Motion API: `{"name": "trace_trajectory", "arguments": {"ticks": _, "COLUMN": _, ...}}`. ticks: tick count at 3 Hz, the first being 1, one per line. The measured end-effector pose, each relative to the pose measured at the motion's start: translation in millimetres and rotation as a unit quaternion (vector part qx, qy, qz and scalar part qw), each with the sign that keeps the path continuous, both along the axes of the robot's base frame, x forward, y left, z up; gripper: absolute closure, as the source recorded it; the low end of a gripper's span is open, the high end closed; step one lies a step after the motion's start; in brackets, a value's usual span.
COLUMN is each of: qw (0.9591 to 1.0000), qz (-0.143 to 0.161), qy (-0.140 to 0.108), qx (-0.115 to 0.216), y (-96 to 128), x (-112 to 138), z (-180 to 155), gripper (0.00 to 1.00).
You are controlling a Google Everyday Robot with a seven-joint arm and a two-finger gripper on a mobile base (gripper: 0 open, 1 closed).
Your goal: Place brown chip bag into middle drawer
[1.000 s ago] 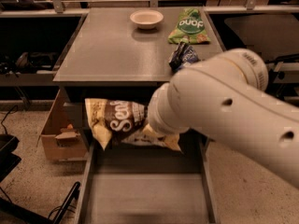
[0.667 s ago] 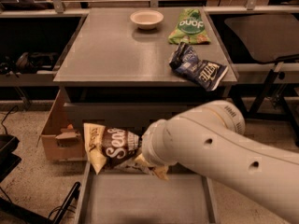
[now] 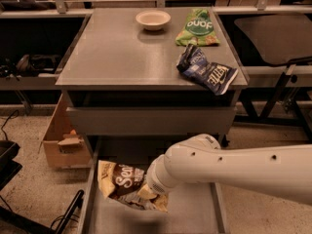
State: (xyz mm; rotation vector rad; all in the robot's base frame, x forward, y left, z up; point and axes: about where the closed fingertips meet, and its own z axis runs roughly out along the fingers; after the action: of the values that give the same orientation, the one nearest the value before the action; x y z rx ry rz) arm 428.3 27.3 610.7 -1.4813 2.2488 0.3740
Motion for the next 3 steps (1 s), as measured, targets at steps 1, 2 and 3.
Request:
{"name": "trace_trajectory", "arguments": {"ticks": 1, "qw": 0.9989, "qz": -0.019, "qy": 0.043, "qx": -0.006, "y": -9.2, "x": 16.9, "z": -53.8, "gripper": 1.0}}
{"name": "trace_trajectory", "arguments": {"ticks": 2, "qw": 0.9969, "qz": -0.044, "qy": 0.063, "qx": -0.018, "y": -25.1, "x": 34.9, "z": -89.0, "gripper": 1.0}}
{"name": "trace_trajectory", "arguments": {"ticks": 3, "qw": 0.9932, "qz": -0.069, "qy": 0.088, "qx": -0.03, "y": -42.6, "x": 57.6, "z": -107.6, "gripper": 0.82}}
